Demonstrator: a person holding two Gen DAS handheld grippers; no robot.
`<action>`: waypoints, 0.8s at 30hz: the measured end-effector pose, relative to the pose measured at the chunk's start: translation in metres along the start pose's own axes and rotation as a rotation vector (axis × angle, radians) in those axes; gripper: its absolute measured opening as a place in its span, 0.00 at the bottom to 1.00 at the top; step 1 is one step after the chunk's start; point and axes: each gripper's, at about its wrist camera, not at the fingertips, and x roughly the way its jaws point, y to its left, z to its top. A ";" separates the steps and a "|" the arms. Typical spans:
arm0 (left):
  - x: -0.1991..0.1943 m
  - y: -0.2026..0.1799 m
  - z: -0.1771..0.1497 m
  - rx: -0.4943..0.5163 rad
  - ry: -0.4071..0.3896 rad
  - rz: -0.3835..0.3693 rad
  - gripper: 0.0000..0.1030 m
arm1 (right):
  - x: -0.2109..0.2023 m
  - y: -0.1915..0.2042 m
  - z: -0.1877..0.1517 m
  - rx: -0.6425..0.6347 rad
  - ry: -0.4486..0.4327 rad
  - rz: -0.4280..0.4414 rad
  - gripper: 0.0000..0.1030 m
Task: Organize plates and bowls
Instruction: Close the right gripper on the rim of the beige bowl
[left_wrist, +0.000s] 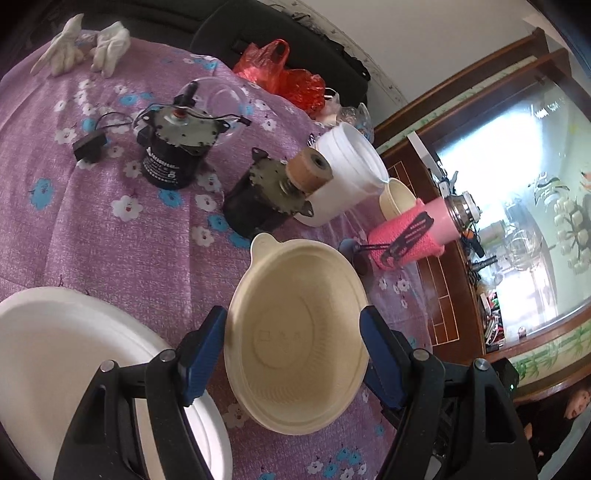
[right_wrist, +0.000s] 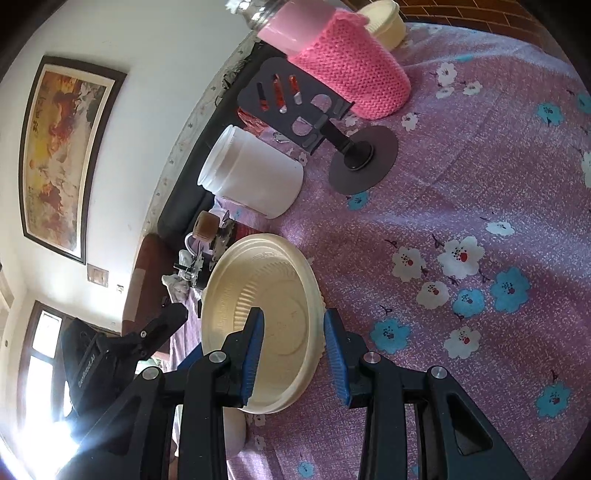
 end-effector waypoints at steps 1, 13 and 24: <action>0.001 0.000 0.000 0.004 0.005 0.006 0.70 | 0.000 -0.002 0.001 0.007 0.004 0.005 0.36; 0.001 -0.001 -0.001 0.011 0.026 0.004 0.69 | 0.003 -0.007 0.000 0.034 0.026 0.021 0.36; 0.001 0.005 0.000 0.006 0.022 0.030 0.48 | 0.003 -0.009 0.002 0.030 0.007 -0.018 0.12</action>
